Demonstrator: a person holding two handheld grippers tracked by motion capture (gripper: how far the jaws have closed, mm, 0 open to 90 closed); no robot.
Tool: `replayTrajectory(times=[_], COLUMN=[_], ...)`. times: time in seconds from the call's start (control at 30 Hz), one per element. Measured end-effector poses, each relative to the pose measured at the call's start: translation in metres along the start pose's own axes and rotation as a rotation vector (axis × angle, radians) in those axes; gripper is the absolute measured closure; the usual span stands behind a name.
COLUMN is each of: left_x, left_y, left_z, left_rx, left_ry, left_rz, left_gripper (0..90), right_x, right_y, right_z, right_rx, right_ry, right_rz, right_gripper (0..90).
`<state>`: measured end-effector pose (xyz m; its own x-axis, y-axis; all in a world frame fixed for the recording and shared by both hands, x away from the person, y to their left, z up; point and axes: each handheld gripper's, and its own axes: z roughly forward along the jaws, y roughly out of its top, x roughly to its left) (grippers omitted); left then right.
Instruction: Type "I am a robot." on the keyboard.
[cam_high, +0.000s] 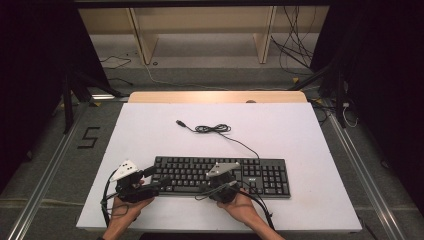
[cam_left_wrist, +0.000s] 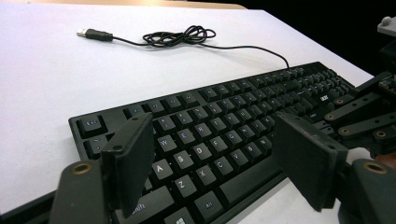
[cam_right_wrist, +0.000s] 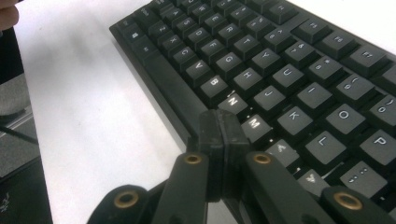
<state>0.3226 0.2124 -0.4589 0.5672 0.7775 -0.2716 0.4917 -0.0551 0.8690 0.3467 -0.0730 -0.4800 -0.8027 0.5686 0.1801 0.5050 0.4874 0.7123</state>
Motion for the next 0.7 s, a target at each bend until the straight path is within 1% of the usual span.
replayTrajectory(times=[0.03,0.1,0.43,0.57,0.7], left_x=[0.0,-0.0002,-0.0001,0.0001,0.0005], left_y=[0.0,-0.0001,-0.0001,-0.0001,0.0], left_z=[0.0,0.0001,0.0003,0.0004,0.0003], left_rx=[0.001,0.0,0.001,0.001,0.0], left_ry=[0.0,0.001,0.001,0.002,0.003], left_rz=[0.0,0.0,0.001,0.002,-0.001], left_gripper=[29.3,29.3,29.2,29.2,29.2], right_x=[0.0002,0.0011,0.0014,0.0018,0.0011], right_y=[-0.0005,-0.0012,-0.0016,-0.0014,-0.0007], right_z=[0.001,0.0015,0.0018,0.0021,0.0007], right_rx=[0.013,0.011,0.011,0.01,-0.008], right_ry=[-0.003,-0.007,-0.009,-0.002,0.022], right_rz=[-0.008,-0.014,-0.015,-0.006,0.001], right_gripper=[90.0,90.0,90.0,90.0,89.8])
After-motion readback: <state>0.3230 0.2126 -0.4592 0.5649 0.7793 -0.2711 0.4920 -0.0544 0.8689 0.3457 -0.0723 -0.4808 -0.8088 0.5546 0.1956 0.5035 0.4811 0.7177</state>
